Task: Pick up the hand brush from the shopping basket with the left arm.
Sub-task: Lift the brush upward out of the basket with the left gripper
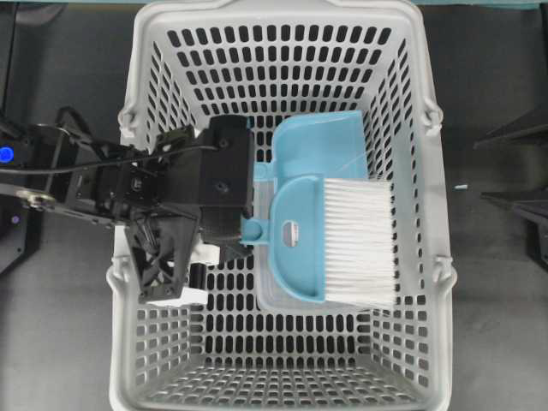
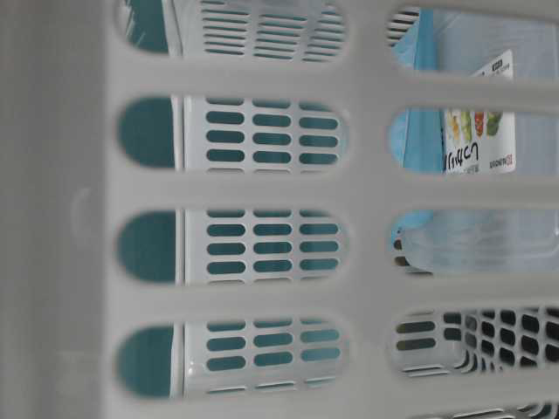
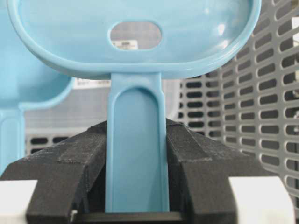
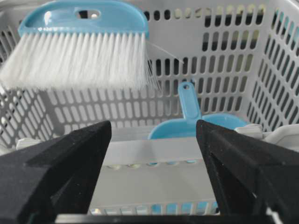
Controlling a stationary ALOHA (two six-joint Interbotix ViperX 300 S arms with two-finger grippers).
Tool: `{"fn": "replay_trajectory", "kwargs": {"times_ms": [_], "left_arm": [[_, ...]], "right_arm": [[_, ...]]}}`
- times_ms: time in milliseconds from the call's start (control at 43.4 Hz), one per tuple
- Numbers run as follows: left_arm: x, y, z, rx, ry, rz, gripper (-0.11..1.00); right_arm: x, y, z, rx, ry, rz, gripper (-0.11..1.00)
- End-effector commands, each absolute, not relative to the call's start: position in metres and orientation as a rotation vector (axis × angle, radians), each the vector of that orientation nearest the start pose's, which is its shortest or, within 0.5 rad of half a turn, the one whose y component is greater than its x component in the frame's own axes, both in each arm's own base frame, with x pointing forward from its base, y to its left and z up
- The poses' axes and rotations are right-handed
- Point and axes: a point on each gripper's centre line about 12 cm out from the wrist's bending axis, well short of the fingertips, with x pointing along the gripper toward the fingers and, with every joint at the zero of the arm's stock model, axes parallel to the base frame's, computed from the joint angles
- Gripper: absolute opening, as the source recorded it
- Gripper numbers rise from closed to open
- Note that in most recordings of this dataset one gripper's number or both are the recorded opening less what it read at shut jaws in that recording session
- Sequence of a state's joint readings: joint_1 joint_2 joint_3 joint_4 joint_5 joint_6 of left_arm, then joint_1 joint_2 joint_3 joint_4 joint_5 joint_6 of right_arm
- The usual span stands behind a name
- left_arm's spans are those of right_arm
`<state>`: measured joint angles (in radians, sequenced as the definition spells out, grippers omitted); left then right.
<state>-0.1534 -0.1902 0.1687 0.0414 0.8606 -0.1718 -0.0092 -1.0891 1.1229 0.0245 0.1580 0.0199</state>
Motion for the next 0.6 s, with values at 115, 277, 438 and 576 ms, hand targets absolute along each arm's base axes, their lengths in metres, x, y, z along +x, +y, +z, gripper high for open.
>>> {"fn": "replay_trajectory", "kwargs": {"times_ms": [115, 277, 438, 576], "left_arm": [[0.3781, -0.0545, 0.3673, -0.063, 0.788, -0.057, 0.25], [0.3808, -0.0549, 0.3676, -0.065, 0.779, -0.058, 0.25], [0.3835, -0.0554, 0.3647, -0.064, 0.787, -0.057, 0.25], [0.3846, -0.0555, 0.3648, -0.065, 0.785, -0.058, 0.25]], "right_arm": [[0.1794, -0.0014, 0.2903, 0.05, 0.179, -0.011, 0.7], [0.1791, -0.0014, 0.2906, 0.05, 0.178, -0.011, 0.7], [0.1791, -0.0014, 0.2906, 0.05, 0.178, -0.011, 0.7], [0.1791, -0.0014, 0.29, 0.05, 0.179, -0.011, 0.7]]}}
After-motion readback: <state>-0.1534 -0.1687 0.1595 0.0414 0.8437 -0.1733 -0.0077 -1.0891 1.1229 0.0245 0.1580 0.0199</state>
